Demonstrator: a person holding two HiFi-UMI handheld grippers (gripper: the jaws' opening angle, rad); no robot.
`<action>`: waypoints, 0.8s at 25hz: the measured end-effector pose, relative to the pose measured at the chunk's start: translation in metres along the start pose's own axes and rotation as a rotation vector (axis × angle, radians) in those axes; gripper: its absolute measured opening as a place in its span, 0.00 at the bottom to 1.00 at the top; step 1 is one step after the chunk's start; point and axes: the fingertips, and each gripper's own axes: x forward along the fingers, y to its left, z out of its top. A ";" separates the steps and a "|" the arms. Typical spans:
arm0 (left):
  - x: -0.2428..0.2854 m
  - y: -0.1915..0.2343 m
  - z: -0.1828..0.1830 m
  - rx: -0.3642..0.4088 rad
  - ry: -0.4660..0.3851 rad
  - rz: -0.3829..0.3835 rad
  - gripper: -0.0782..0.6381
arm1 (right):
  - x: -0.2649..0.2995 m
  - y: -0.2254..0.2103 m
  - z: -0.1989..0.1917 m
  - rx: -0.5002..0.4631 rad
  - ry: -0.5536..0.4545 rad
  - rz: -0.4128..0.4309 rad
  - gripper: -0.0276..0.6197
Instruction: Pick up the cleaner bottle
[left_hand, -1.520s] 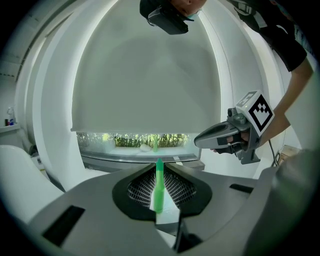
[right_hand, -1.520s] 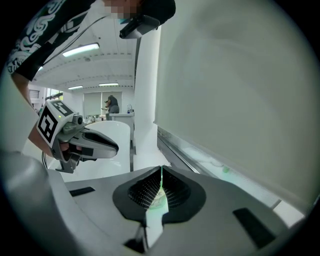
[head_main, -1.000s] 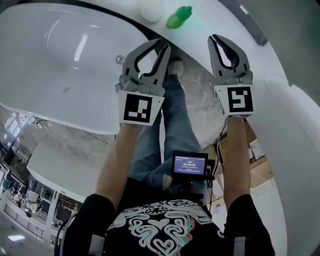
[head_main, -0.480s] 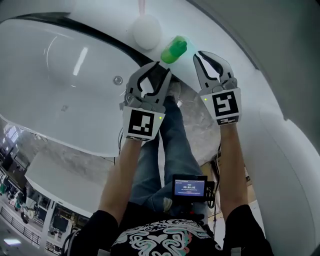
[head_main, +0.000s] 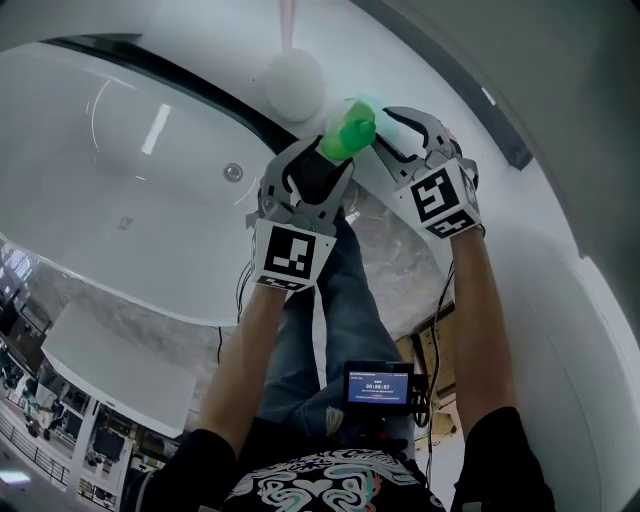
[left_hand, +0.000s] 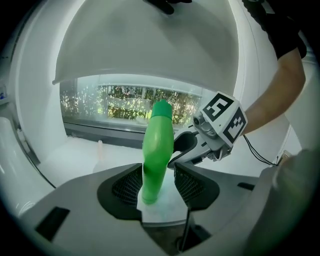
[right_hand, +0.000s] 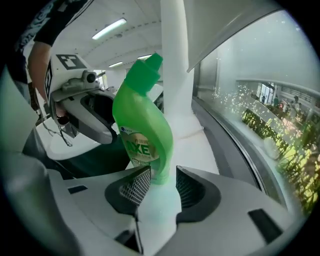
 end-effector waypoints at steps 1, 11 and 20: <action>0.003 -0.001 -0.002 -0.005 0.000 -0.001 0.37 | 0.004 -0.002 -0.001 -0.023 0.008 0.012 0.28; 0.032 0.007 -0.010 -0.008 0.023 -0.002 0.39 | 0.036 0.005 -0.008 -0.312 0.052 0.158 0.28; 0.054 0.011 -0.016 0.032 0.036 -0.025 0.39 | 0.049 0.007 -0.015 -0.444 0.079 0.224 0.34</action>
